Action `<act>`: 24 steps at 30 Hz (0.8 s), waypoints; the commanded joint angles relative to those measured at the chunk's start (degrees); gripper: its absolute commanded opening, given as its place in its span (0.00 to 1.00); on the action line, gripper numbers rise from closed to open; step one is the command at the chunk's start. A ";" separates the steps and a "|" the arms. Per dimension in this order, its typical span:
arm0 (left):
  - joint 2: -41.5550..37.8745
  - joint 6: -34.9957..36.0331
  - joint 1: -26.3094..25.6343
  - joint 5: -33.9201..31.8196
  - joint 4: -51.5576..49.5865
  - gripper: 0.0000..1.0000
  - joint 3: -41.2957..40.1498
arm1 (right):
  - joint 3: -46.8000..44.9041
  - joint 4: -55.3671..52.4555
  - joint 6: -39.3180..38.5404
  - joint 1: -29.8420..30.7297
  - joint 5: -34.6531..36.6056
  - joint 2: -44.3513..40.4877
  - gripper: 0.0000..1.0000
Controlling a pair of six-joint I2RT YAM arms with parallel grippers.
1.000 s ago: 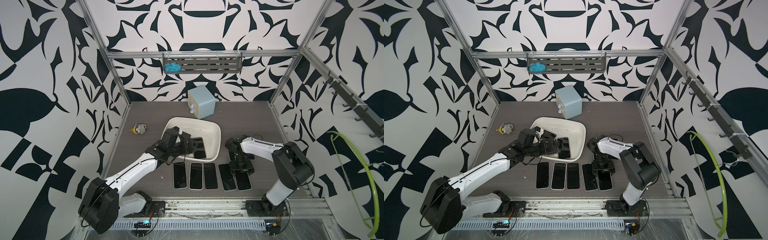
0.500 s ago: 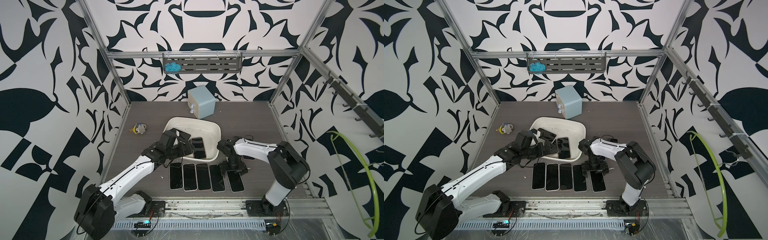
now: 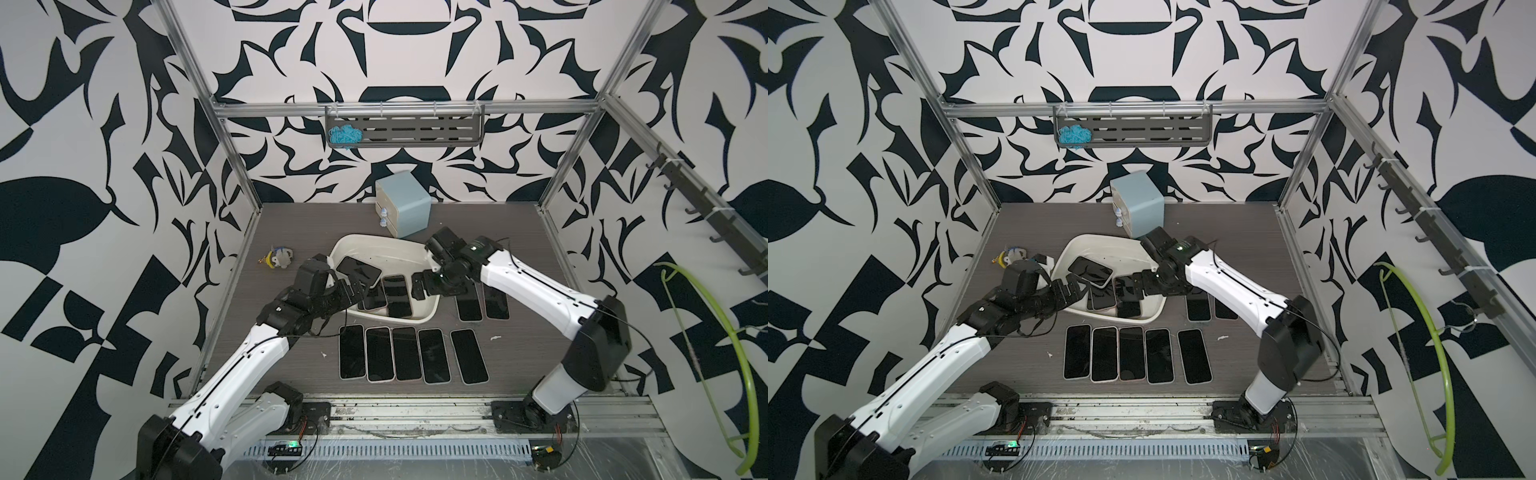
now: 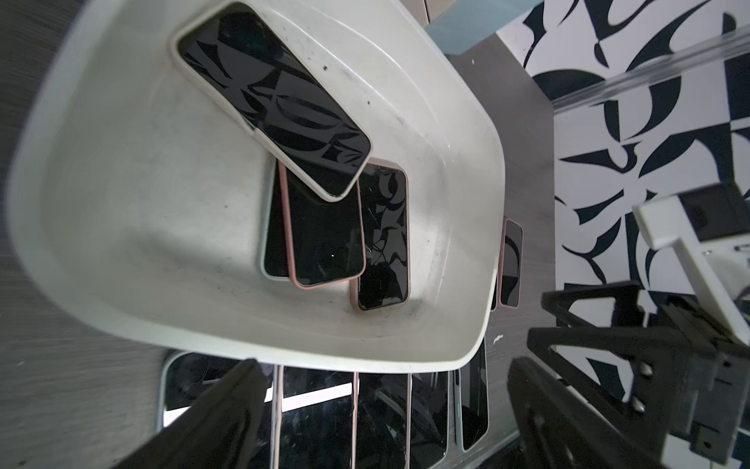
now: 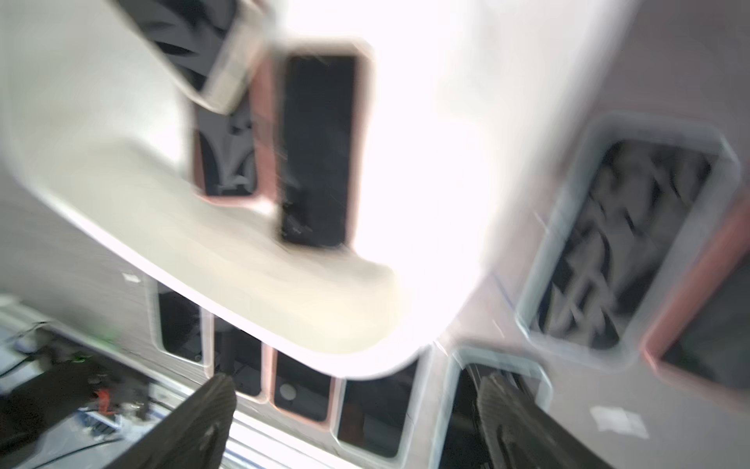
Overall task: Take the phone out of the storage box
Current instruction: Place the phone at the center of the board, then pick up the phone from the storage box.
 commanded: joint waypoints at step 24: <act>-19.22 -3.59 0.89 -8.22 -17.81 1.00 -1.58 | 50.83 -3.46 -30.87 5.78 9.07 47.50 0.99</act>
